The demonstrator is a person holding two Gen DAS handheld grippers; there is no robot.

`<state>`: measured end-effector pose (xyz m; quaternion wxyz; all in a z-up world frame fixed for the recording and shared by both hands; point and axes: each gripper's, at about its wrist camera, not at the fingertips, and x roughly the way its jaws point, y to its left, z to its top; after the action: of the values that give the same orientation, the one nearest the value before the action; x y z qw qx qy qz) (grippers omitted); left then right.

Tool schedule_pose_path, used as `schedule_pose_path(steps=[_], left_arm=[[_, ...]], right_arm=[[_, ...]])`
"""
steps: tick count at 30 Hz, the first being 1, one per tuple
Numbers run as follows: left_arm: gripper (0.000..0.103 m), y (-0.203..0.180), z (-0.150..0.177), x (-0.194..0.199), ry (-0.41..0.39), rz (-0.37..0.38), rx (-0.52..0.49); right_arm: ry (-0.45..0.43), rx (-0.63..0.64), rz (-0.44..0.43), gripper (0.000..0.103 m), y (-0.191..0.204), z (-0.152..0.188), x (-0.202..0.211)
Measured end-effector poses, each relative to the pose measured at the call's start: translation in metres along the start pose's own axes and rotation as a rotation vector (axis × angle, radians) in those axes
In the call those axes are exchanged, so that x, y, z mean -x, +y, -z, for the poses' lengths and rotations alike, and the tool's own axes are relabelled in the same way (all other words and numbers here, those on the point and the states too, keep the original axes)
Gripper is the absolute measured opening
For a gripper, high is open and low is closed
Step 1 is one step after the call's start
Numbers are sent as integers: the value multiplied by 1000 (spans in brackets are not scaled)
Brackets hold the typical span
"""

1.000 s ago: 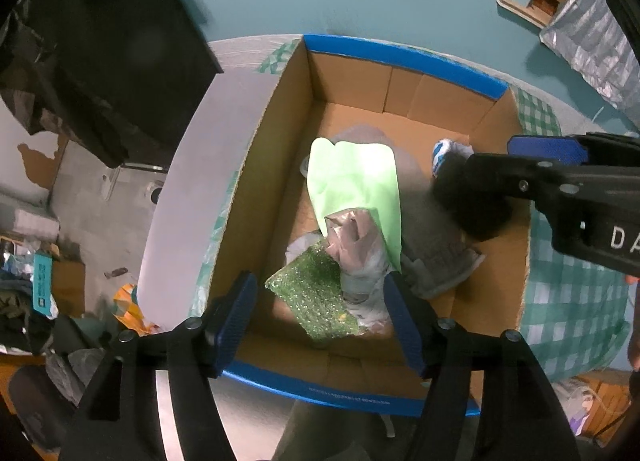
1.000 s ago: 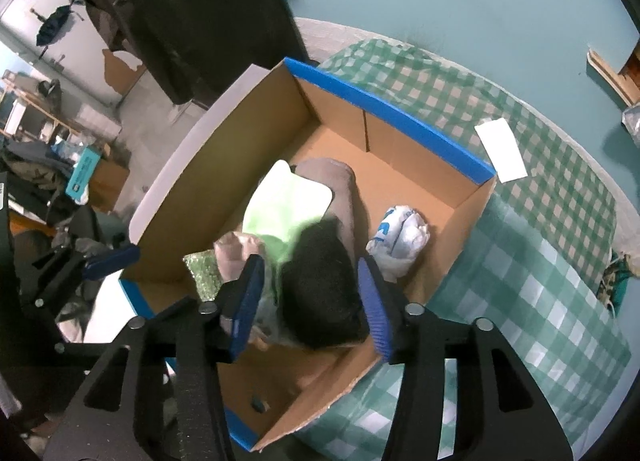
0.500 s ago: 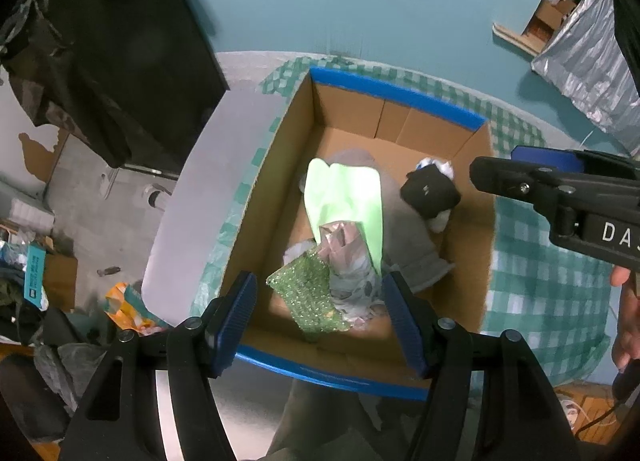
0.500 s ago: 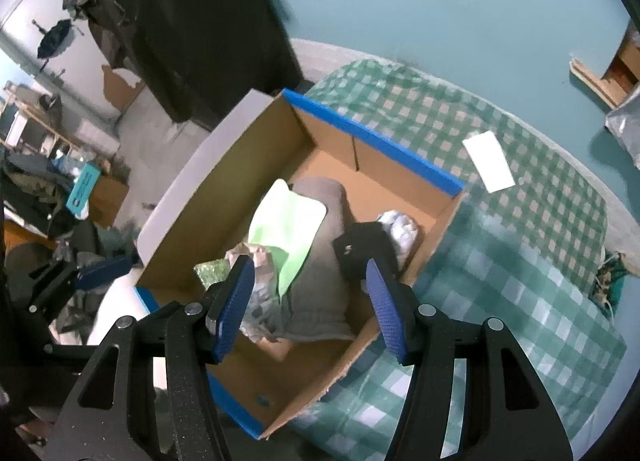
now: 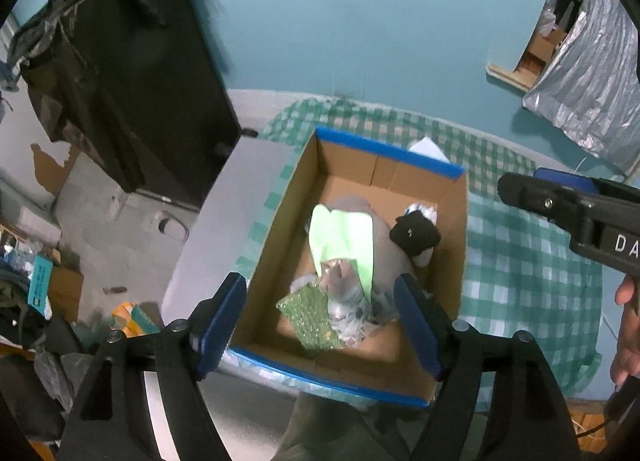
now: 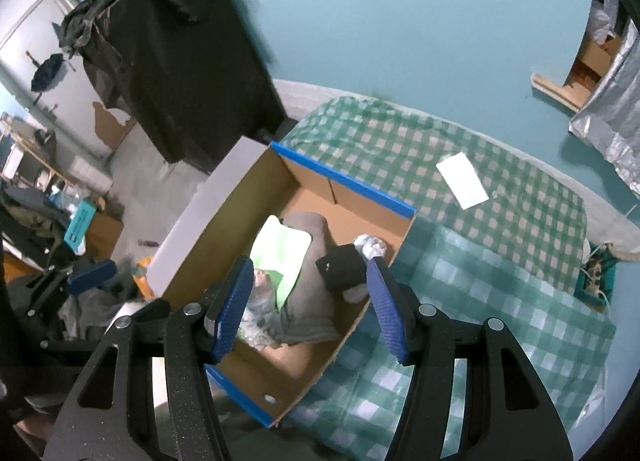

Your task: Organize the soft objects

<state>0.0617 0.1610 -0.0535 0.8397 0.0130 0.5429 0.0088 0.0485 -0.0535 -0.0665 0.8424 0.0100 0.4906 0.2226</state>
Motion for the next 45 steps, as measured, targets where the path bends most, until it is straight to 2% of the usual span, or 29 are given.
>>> schedule_pose_path(steps=[3, 8, 10, 27, 45], left_arm=[[82, -1, -3, 11, -26, 11, -4], [83, 2, -6, 25, -51, 48, 30], [87, 2, -7, 31, -64, 56, 34], [87, -14, -3, 60, -143, 19, -19], [87, -18, 0, 58, -126, 15, -46]], right_arm=[[-26, 4, 10, 59, 2, 0, 12], [-67, 14, 27, 60, 5, 1, 31], [-80, 19, 37, 60, 6, 1, 36], [-104, 16, 53, 60, 5, 4, 50], [-100, 11, 59, 60, 3, 6, 50]])
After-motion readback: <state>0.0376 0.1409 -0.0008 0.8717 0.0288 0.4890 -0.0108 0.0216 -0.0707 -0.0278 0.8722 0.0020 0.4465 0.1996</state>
